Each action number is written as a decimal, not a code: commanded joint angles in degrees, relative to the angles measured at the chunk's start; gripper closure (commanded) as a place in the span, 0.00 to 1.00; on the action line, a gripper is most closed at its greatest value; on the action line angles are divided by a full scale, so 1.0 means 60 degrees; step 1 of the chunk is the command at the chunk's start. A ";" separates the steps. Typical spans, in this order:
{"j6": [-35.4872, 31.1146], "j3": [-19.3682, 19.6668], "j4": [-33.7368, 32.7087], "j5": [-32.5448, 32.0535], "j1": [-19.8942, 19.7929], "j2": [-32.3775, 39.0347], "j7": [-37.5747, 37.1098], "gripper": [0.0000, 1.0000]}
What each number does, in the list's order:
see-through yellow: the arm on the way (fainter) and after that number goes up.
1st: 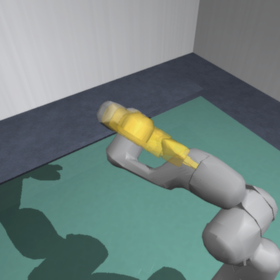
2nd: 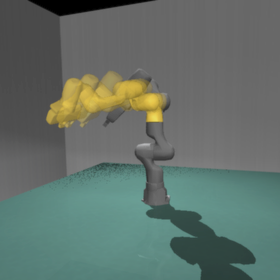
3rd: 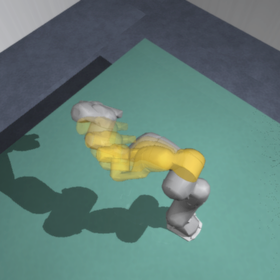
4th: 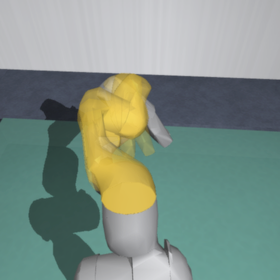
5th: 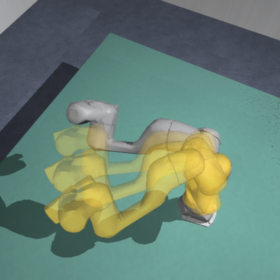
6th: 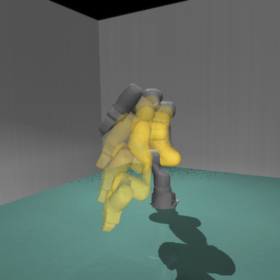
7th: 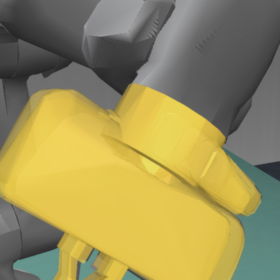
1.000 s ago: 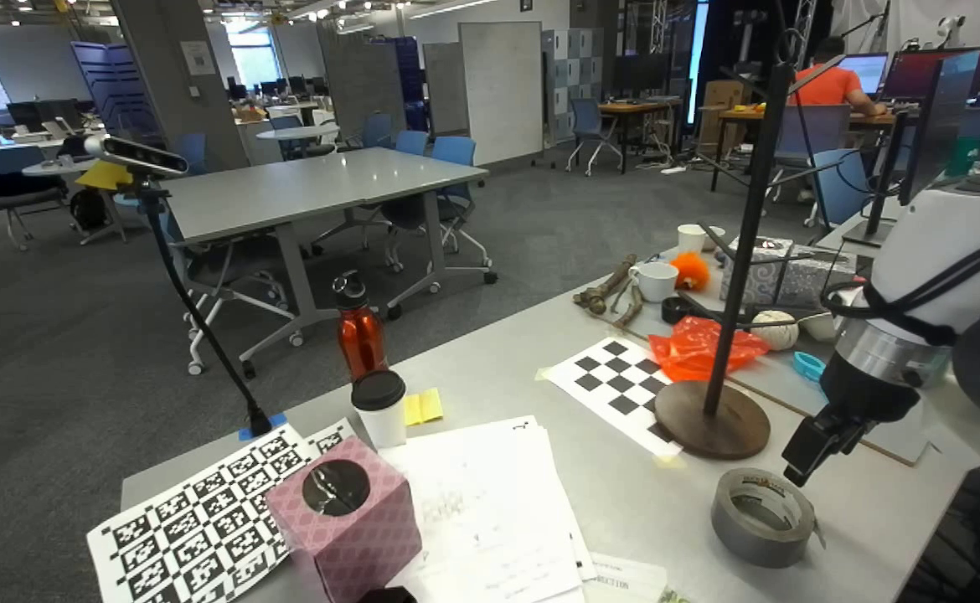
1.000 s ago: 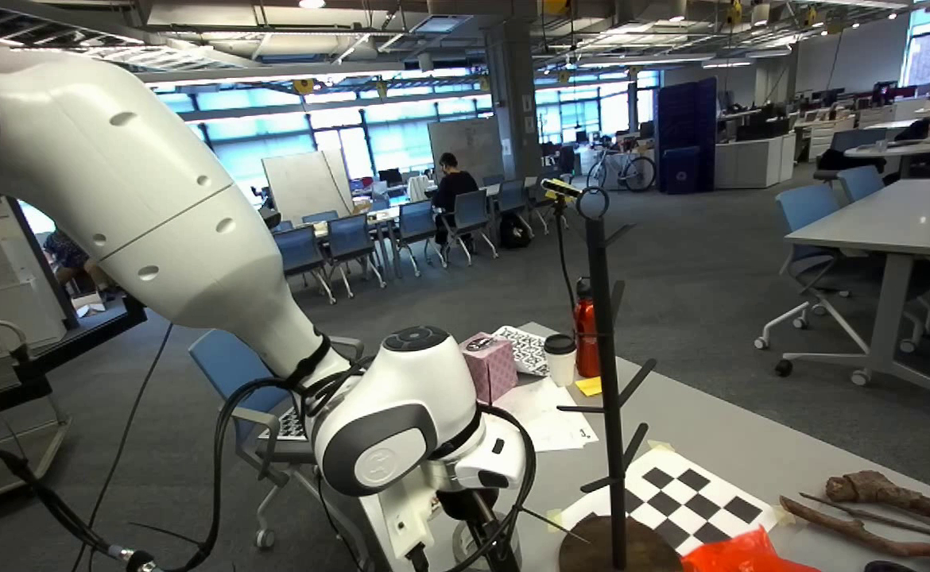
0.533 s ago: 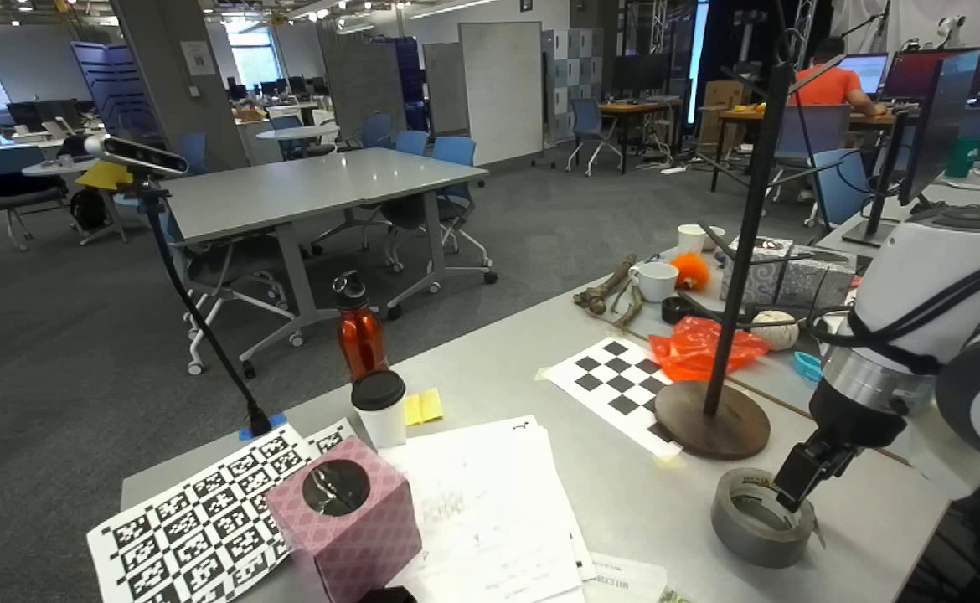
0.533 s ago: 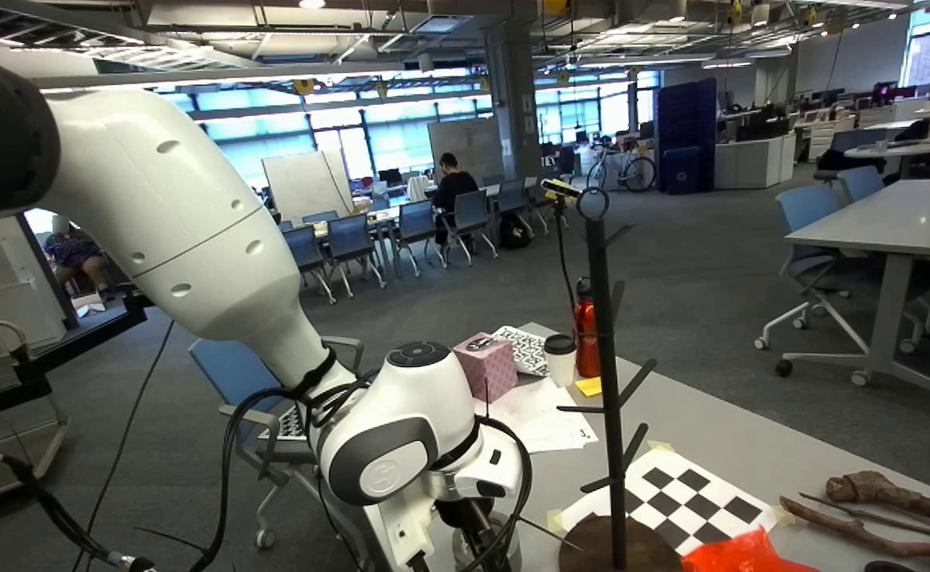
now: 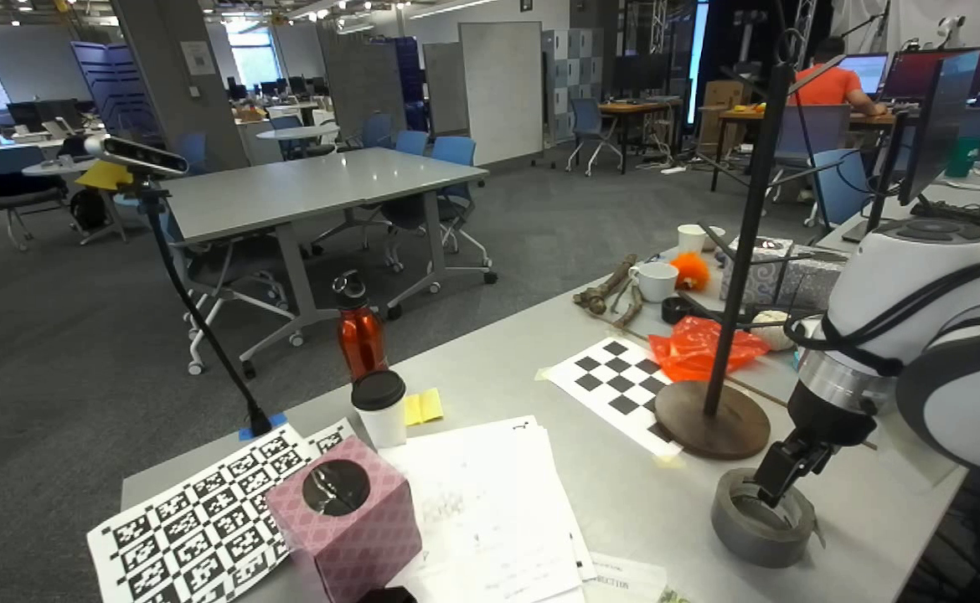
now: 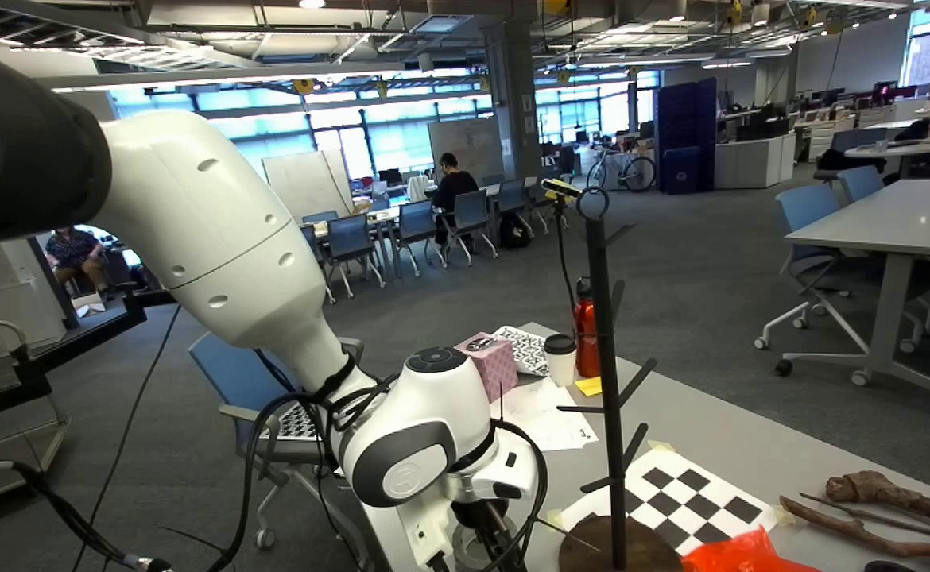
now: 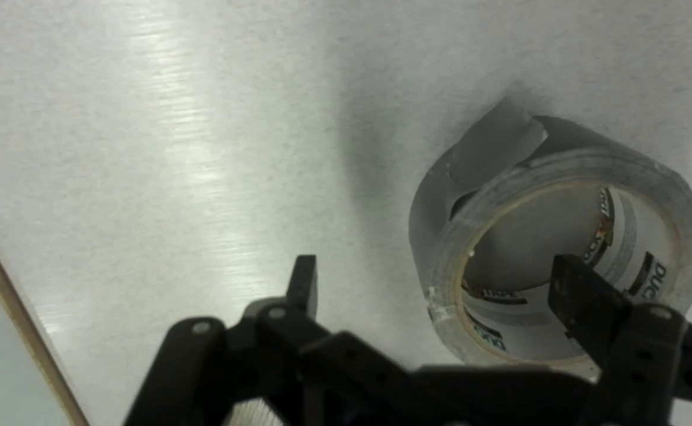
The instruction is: Place the peg on the table, hang the gray masking tape on the stand, then put it on the table
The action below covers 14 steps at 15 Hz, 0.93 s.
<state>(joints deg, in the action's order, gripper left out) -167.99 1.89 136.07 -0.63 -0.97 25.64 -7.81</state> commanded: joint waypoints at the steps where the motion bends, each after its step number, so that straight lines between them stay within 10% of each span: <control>1: -0.0131 -0.0097 -0.0401 0.0261 -0.0160 0.0421 0.0333 0.03; 14: -0.0020 0.0127 -0.0475 0.0339 -0.0187 0.0537 0.0186 1.00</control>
<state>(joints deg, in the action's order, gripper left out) -167.97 2.03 133.69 0.57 -2.35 28.59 -7.72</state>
